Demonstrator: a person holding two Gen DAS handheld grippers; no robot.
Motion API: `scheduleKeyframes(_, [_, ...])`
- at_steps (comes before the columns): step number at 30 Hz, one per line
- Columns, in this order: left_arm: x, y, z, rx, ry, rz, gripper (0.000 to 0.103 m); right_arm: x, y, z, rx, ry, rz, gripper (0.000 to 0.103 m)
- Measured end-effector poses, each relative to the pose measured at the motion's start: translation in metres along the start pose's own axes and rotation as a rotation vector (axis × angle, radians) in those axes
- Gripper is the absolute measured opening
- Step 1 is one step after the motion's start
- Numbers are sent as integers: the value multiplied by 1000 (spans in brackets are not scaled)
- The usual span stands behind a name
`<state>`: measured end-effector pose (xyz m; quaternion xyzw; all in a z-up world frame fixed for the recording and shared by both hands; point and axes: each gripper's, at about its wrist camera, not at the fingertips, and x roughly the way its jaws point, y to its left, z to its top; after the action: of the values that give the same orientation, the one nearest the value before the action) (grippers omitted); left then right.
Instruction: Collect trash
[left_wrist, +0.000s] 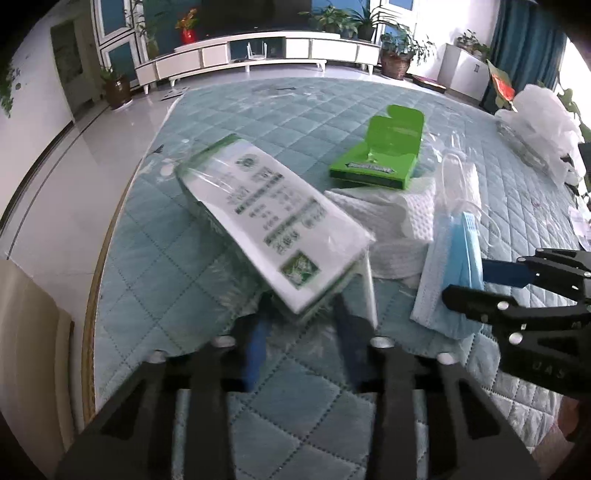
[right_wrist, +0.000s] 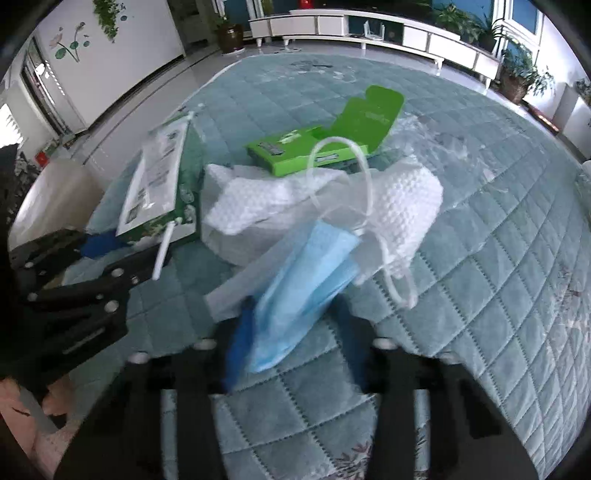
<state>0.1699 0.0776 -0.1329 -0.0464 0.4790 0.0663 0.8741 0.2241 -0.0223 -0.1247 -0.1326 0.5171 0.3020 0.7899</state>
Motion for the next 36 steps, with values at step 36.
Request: scheduleKeyframes(36, [-53, 31, -15, -73, -72, -34, 6, -69, 26, -13, -33, -122, 40, 12])
